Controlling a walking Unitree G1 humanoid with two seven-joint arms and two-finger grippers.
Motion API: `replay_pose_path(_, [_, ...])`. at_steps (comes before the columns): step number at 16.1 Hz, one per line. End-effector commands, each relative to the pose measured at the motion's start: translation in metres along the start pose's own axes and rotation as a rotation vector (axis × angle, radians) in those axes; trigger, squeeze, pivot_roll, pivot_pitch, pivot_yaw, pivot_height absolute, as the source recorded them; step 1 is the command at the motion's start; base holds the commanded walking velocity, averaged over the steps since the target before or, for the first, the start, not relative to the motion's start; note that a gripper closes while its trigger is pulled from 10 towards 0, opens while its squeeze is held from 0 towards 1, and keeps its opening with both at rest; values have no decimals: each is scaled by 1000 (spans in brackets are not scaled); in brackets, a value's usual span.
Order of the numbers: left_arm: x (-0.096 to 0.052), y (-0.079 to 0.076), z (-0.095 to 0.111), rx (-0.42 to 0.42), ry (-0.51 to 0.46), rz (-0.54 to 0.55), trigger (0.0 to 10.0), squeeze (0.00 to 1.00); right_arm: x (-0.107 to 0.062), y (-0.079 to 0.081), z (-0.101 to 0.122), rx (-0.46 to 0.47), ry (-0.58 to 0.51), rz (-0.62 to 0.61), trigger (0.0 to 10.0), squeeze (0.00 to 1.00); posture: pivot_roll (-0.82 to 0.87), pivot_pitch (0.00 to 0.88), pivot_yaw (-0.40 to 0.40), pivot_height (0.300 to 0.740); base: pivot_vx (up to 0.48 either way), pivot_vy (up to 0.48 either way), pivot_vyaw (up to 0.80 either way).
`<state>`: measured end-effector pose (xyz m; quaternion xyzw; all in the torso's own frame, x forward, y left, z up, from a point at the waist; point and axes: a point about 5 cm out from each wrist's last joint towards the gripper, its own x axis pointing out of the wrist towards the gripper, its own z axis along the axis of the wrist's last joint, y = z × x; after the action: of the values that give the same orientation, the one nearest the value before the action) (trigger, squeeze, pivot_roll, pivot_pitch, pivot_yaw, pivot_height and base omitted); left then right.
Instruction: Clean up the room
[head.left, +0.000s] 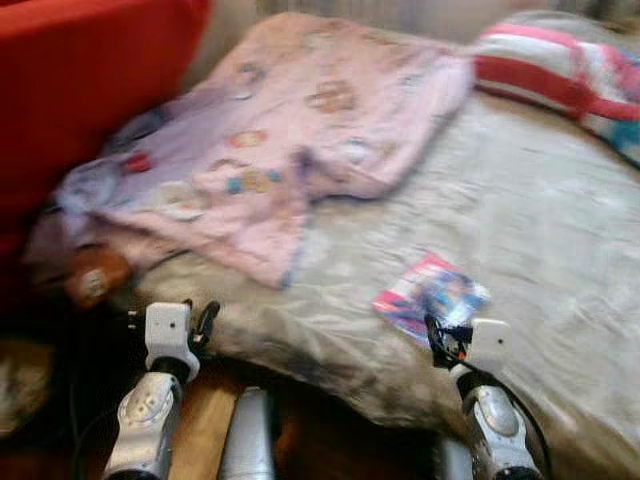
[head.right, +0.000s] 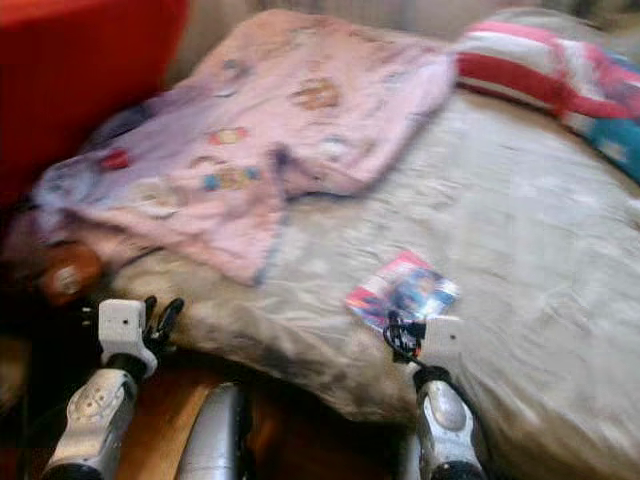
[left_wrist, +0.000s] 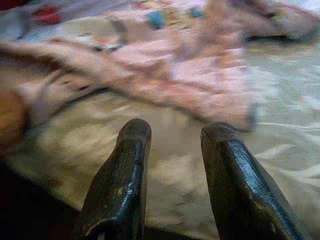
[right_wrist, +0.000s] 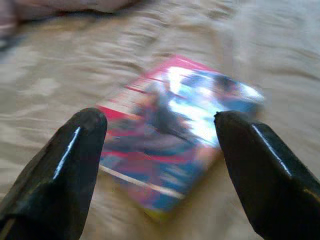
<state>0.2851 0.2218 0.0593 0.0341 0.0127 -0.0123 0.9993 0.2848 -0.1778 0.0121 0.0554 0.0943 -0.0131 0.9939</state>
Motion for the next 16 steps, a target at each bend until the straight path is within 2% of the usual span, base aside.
replay_pose_path(1, [-3, 3, -2, 5, 13, 8, 10000, 0, 1, 8, 1, 5, -4, 28, 10000, 0, 172, 180, -3, 584, 304, 0, 519])
replay_pose_path(6, [-3, 2, -3, 4, 17, 0, 10000, 0, 1, 5, -1, 27, 8, -7, 10000, 0, 171, 187, 1, 584, 311, 0, 0])
replay_pose_path(8, [-4, 1, -3, 1, 18, -14, 10000, 0, 2, 0, -1, 48, 16, -57, 10000, 0, 171, 193, 4, 584, 0, 0, 0])
replay_pose_path(10, [-6, -3, -3, 6, 24, -38, 10000, 0, 4, -2, -4, 130, 65, -90, 10000, 0, 172, 209, 10, 584, 0, 0, 0])
replay_pose_path(12, [-7, -6, -2, 6, 17, -49, 10000, 0, 9, 2, -6, 235, 114, -87, 10000, 0, 183, 231, 11, 584, 0, 0, 0])
replay_pose_path(13, [-8, -6, -1, 7, 14, -55, 10000, 0, 10, 4, -6, 259, 123, -83, 10000, 0, 187, 245, 14, 584, 0, 0, 0])
replay_pose_path(14, [-9, -9, 1, 8, 8, -70, 10000, 0, 15, 7, -3, 315, 138, -77, 10000, 314, 194, 257, 14, 584, 0, 0, 0])
replay_pose_path(15, [-9, -11, 2, 10, 6, -79, 10000, 0, 18, 8, -1, 350, 151, -86, 10000, 1000, 204, 271, 17, 584, 0, 0, 0])
replay_pose_path(16, [-9, -12, 4, 11, 1, -82, 10000, 0, 20, 9, 1, 355, 160, -88, 10000, 1000, 216, 280, 21, 584, 0, 0, 0])
